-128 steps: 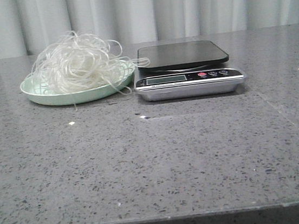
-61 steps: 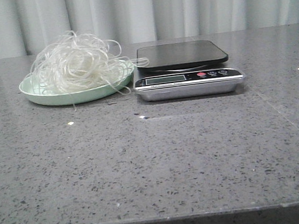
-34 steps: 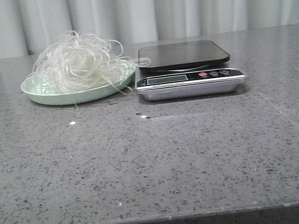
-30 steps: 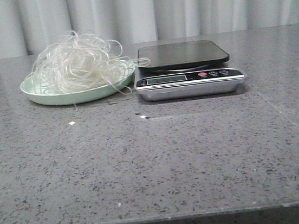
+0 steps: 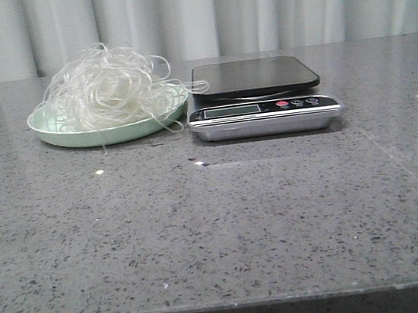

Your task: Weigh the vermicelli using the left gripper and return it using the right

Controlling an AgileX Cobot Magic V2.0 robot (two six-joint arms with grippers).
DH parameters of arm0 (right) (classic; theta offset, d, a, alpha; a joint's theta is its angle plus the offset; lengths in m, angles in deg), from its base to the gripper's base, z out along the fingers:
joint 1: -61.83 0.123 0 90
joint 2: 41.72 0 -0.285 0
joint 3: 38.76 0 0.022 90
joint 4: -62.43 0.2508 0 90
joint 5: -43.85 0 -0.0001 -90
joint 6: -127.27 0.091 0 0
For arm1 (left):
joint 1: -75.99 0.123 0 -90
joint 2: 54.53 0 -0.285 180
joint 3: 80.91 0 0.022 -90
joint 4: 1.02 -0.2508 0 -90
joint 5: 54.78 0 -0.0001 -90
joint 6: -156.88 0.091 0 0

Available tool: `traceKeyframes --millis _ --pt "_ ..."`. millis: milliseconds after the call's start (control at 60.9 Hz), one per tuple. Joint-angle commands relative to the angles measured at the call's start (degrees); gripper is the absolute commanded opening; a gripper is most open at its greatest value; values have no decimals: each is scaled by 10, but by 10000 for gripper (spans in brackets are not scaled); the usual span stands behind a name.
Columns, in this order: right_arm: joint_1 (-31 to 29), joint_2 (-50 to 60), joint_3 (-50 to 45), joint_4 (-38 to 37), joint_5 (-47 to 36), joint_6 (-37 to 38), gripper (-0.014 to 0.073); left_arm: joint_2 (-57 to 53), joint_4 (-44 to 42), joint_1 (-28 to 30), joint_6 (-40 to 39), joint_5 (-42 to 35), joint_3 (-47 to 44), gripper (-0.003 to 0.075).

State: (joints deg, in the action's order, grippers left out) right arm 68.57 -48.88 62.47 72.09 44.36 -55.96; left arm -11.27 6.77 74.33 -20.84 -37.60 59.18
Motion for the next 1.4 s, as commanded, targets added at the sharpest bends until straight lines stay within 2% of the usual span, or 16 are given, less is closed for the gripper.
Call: traceKeyframes --millis 0,82,164,312,476,821,1101,1265,1380 --pt "0 9 4 -1 -42 -1 188 58 7 -11 13 -1 74 594" --pt "0 9 4 -1 -41 -1 188 108 7 -39 14 29 118 658" --pt "-1 9 4 -1 -41 -1 188 162 7 -85 29 53 165 658" --pt "-1 9 4 -1 -41 -1 188 251 1 -165 40 41 222 658" --pt "-1 9 4 -1 -41 -1 188 341 -9 -210 40 34 278 658" --pt "-1 9 4 -1 -41 -1 188 523 -9 -215 38 154 415 658" --pt "-1 9 4 -1 -41 -1 188 596 -9 -215 38 217 451 655" --pt "-1 9 4 -1 -41 -1 188 633 -10 -215 38 270 468 616" --pt "-1 9 4 -1 -41 -1 188 653 -13 -215 37 289 484 533"
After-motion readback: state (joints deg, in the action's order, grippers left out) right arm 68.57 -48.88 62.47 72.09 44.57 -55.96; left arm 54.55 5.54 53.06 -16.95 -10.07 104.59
